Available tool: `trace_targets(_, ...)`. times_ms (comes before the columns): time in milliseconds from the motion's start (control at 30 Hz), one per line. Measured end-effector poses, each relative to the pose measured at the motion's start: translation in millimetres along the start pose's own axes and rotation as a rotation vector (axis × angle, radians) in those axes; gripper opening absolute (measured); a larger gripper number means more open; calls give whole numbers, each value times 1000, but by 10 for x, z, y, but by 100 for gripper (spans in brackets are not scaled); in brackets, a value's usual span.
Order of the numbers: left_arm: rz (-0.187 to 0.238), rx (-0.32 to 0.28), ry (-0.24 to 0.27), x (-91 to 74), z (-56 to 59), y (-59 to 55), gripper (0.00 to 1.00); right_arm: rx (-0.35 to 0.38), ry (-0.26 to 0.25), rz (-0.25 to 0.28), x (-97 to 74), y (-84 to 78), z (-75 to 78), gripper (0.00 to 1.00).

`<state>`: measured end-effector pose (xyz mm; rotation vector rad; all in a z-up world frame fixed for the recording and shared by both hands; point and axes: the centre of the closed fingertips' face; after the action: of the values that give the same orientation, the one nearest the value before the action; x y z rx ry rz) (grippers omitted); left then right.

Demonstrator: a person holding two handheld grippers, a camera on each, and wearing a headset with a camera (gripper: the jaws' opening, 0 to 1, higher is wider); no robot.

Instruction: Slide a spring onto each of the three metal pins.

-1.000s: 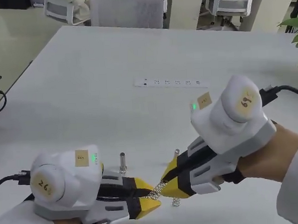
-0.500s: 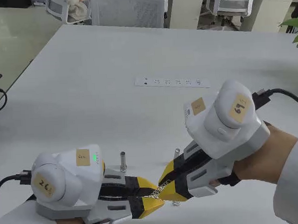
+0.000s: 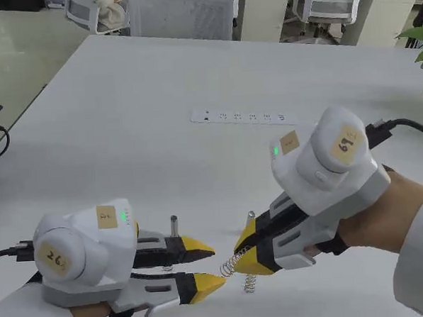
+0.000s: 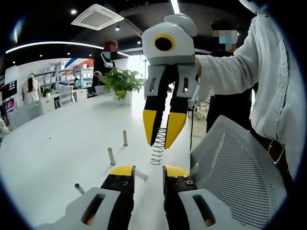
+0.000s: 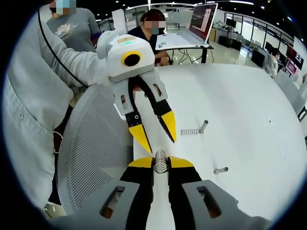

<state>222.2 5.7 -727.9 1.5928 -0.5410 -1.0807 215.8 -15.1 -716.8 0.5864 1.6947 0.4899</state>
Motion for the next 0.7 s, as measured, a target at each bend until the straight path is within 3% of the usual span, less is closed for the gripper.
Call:
trace_targets(200,-11,10,55,-85,-119,-51,25,47,-52,-23,-164,-182,199,8)
trace_targets(400,-29,9,110,-170,-240,-114,36,96,-112,-82,-352,-436,436,8)
trace_targets(700,-41,-14,155,-295,-338,-182,46,158,-178,-137,-607,-722,724,8)
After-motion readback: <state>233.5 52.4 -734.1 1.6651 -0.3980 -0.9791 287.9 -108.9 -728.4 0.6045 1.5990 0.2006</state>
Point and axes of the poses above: the centre of the closed fingertips' face, and the gripper's own axes: x roughly forward along the fingers, z roughly to its right, y roughly out of its top, and after that the axes turned 8 degrees about y, right-handed
